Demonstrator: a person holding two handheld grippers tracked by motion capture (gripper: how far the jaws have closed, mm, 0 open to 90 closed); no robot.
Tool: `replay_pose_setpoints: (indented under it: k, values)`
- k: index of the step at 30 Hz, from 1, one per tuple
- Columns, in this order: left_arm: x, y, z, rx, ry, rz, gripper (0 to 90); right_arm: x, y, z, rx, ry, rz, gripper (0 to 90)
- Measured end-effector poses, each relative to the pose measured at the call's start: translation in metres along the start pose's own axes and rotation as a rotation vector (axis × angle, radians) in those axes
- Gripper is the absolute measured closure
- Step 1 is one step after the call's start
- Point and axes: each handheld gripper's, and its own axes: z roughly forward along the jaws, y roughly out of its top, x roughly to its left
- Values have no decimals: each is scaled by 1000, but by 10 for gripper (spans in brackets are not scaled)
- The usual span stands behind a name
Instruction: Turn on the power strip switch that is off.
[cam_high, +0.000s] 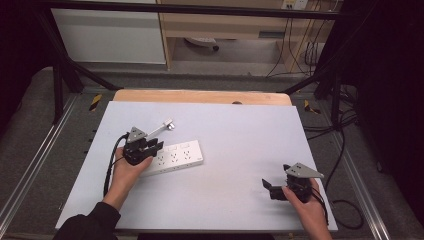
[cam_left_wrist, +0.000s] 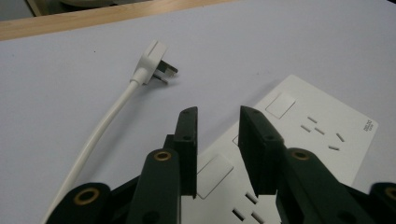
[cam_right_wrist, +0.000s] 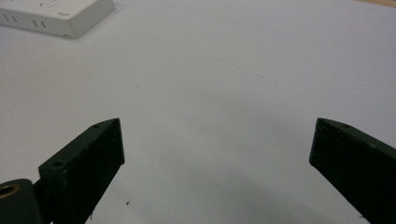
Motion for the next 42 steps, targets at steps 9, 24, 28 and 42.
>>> replay_pose_setpoints:
  k: [9,24,28,42]
  values:
    - [-1,2,-2,-33,0,-8,607,0,0,0,1,0,1,38]
    - [0,6,-9,-81,15,-37,291,0,0,0,0,1,-1,38]
    - [0,7,-12,-112,20,-50,144,1,0,1,3,4,-3,38]
    - [1,10,-34,-180,-10,-78,65,0,0,1,-2,2,-3,38]
